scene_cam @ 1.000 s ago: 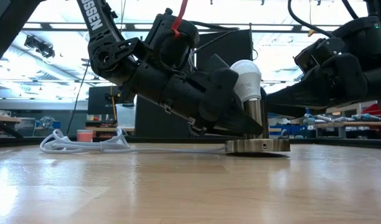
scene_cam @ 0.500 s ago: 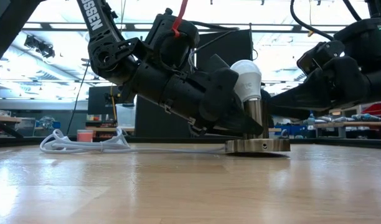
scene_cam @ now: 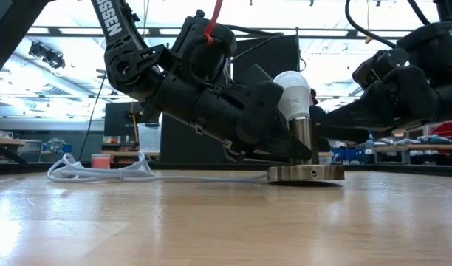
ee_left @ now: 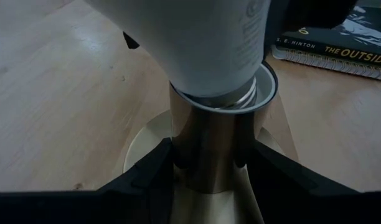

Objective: Screw lightbulb
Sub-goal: Insert the white lightbulb into the silver lamp

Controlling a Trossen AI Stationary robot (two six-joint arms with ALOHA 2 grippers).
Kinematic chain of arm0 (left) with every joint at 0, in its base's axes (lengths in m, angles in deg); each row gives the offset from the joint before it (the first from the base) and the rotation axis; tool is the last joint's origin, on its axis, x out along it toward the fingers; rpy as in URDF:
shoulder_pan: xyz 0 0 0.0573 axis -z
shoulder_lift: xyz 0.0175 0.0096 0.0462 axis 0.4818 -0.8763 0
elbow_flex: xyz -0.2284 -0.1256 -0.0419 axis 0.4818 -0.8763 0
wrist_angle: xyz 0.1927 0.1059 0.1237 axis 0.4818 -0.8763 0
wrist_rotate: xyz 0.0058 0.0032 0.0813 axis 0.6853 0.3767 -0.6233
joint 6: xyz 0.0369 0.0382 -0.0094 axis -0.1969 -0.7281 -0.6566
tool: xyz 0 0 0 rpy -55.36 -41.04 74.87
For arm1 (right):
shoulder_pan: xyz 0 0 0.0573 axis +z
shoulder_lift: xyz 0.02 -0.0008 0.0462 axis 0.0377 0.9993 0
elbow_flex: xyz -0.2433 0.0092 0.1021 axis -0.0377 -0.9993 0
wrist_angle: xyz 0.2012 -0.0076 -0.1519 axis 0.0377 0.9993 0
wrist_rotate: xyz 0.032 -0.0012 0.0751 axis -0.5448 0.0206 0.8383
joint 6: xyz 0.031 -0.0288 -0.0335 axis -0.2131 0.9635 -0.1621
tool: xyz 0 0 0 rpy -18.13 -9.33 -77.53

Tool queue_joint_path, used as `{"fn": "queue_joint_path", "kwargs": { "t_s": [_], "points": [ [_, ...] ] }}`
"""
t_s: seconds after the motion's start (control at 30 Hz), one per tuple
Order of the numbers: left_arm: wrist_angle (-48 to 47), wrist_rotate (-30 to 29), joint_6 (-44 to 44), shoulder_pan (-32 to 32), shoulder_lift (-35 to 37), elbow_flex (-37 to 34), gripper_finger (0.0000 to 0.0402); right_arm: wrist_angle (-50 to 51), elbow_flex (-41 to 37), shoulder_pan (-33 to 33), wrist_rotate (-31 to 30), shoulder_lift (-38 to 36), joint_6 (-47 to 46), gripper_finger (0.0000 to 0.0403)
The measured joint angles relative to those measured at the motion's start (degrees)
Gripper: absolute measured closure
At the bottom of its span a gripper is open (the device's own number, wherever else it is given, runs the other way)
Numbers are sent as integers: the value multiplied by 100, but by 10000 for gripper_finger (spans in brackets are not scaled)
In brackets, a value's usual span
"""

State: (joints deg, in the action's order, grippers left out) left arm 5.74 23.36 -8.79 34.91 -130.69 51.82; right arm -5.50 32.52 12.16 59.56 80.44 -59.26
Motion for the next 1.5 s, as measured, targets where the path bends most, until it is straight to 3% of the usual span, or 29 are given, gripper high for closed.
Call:
{"fn": "queue_joint_path", "kwargs": {
  "t_s": [1.5],
  "points": [
    [1, -11, 17, -2, 0, 4, 213, -6, 1, 0, 80, 0, -107, 94]
  ]
}}
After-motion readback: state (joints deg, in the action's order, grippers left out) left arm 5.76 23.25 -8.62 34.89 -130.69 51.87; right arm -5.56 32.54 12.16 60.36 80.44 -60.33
